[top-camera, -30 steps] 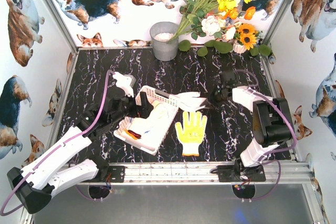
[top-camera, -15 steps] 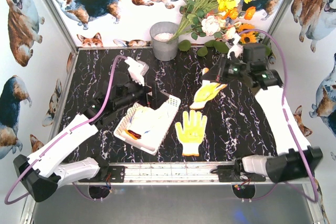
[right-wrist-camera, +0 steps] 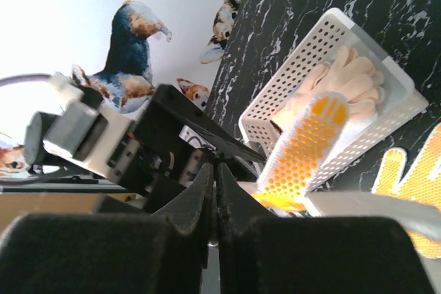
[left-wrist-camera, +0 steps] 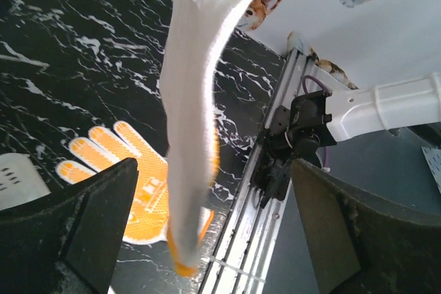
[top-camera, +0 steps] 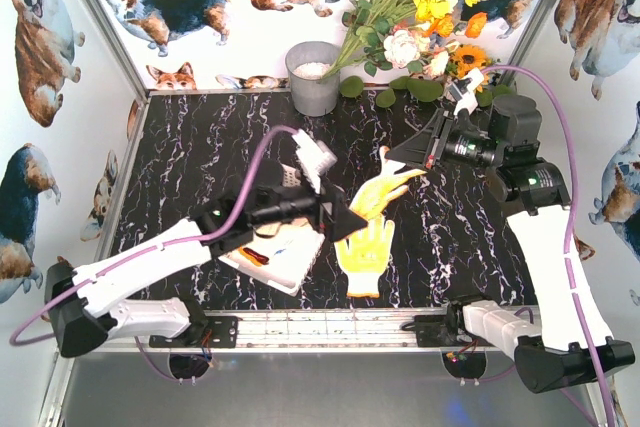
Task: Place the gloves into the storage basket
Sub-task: Pick up the glove from the center of the board.
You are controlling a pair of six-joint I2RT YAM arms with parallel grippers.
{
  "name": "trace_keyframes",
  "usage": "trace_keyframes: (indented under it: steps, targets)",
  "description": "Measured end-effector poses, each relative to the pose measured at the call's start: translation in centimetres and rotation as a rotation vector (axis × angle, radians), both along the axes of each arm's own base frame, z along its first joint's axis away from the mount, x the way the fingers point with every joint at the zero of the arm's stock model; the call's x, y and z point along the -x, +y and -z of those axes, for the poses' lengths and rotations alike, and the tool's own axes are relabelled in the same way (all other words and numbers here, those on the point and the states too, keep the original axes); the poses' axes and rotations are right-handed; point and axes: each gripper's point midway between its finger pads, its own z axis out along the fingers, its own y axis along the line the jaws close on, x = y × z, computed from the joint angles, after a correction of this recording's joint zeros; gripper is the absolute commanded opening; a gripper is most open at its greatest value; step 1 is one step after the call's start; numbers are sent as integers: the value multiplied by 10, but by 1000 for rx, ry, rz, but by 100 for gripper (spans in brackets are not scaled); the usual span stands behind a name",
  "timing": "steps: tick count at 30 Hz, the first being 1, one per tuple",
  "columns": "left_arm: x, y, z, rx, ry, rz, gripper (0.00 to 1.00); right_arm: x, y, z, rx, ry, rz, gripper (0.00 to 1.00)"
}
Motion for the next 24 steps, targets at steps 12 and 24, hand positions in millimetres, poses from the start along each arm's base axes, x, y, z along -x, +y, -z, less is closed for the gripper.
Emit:
trace_keyframes:
  steps: [12,24]
  targets:
    - [-16,-32,40,-53,3,-99,39,6,2,7,-47,67,13,0]
    - [-29,-30,61,-63,5,-179,8,5,3,15,-78,118,27,0]
